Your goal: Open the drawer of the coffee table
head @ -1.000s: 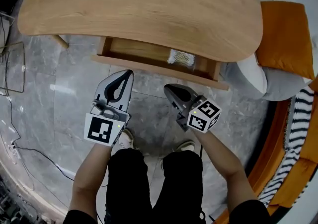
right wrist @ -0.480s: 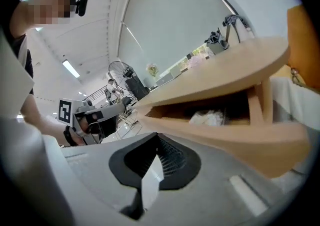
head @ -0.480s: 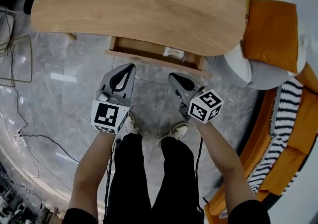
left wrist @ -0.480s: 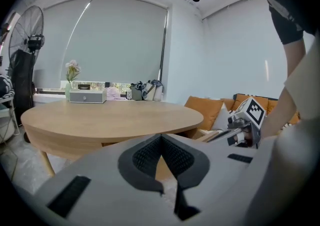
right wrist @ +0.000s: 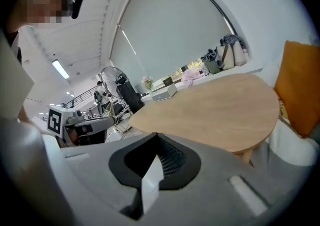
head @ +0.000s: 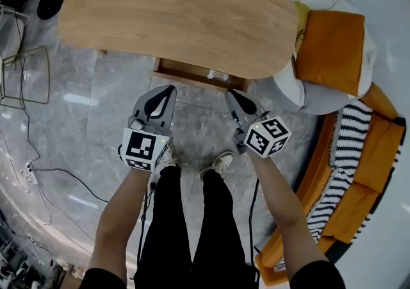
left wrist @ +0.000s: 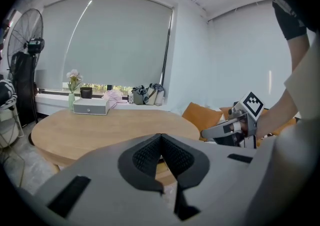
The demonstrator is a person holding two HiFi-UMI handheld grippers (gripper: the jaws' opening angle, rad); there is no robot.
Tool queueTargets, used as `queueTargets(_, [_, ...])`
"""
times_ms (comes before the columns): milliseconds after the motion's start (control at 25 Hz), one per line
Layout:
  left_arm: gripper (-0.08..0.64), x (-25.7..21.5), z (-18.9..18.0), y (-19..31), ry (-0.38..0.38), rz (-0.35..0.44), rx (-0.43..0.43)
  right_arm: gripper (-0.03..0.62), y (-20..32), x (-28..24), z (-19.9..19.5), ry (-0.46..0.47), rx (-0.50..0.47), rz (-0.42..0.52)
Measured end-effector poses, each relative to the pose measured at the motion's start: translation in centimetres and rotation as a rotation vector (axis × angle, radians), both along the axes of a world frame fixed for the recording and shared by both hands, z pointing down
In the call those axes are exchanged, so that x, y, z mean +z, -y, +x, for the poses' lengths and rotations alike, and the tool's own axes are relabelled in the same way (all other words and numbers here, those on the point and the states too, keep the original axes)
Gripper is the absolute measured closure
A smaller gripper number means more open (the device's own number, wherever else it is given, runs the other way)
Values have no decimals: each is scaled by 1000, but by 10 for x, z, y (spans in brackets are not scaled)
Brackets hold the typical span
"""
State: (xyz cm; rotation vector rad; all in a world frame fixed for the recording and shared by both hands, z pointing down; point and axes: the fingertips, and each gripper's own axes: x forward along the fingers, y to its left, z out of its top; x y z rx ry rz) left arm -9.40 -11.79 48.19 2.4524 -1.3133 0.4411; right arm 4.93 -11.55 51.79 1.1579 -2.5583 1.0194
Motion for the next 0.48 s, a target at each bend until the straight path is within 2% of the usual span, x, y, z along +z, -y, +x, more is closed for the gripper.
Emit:
queueTargets(120, [554, -26, -2, 1, 7, -7, 6, 588, 5, -31, 11, -8, 49, -3])
queueTargets(360, [554, -74, 3, 16, 4, 16, 1, 588, 18, -87, 32, -45, 87, 15])
queueTargets(480, [554, -95, 6, 17, 19, -4, 5, 588, 22, -123, 37, -50, 94, 39])
